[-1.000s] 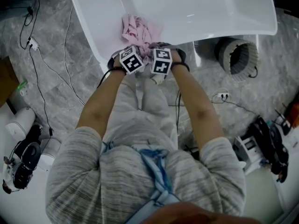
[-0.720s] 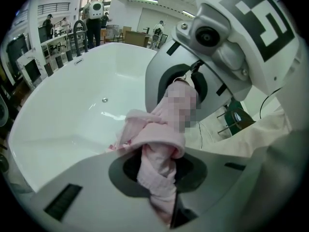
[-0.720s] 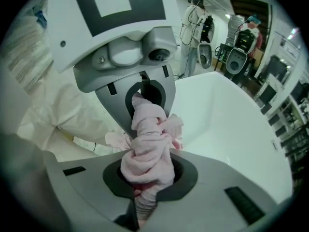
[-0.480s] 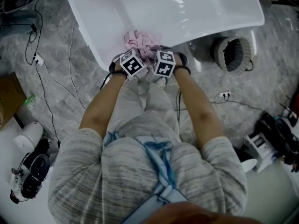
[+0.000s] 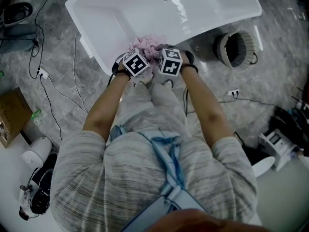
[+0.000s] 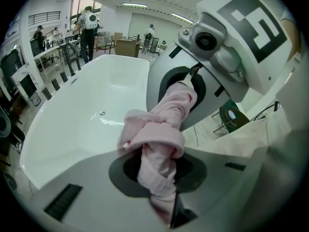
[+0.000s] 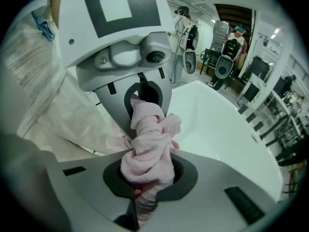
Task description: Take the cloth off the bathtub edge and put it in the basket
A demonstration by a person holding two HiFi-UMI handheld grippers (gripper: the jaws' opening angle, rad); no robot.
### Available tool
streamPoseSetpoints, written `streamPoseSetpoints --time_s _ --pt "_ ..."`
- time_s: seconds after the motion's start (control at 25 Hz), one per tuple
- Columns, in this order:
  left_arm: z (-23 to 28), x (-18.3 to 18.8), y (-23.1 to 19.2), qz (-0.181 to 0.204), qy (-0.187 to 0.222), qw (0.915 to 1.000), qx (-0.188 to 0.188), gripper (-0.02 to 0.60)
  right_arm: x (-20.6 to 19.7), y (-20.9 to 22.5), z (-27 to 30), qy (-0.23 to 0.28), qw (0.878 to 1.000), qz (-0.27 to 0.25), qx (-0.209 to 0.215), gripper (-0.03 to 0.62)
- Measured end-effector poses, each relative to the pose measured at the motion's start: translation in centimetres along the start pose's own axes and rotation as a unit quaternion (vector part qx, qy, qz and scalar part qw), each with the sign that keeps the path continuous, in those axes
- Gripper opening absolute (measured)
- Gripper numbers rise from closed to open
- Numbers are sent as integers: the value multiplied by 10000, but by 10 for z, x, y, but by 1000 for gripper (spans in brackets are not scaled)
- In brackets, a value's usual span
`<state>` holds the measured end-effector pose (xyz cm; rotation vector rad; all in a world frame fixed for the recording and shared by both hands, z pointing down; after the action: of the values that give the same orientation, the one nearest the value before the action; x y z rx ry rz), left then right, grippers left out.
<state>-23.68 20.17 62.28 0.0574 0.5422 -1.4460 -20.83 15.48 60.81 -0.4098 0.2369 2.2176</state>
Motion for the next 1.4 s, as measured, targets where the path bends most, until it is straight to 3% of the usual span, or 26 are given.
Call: streamPoseSetpoints --time_s 0.16,0.4,0.76,1.2,1.4 --pt "-15 13 9 116 70 9999 -34 77 -3 4 -15 3 9993 92 -372 49" --pt "-31 32 24 396 65 9992 -78 77 -6 -5 -48 109 9978 385 -527 49" --pt "-69 79 39 1223 26 9925 24 77 -8 -11 -97 402 9889 1033 -985 49" --pt "-92 149 68 2066 -7 9781 -236 77 -38 -1 -173 663 9581 1983 -1957 49" --pt "-91 189 86 2502 111 9677 -298 77 -65 0 -208 735 9332 2410 -2563 49"
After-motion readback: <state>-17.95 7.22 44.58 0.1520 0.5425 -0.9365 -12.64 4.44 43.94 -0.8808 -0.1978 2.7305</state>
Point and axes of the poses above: the fingertips, and each gripper's own axes: z forward along the fingers, y to its right, x out of its top, the point moved 5 cm from there along -z, backward along the fingers
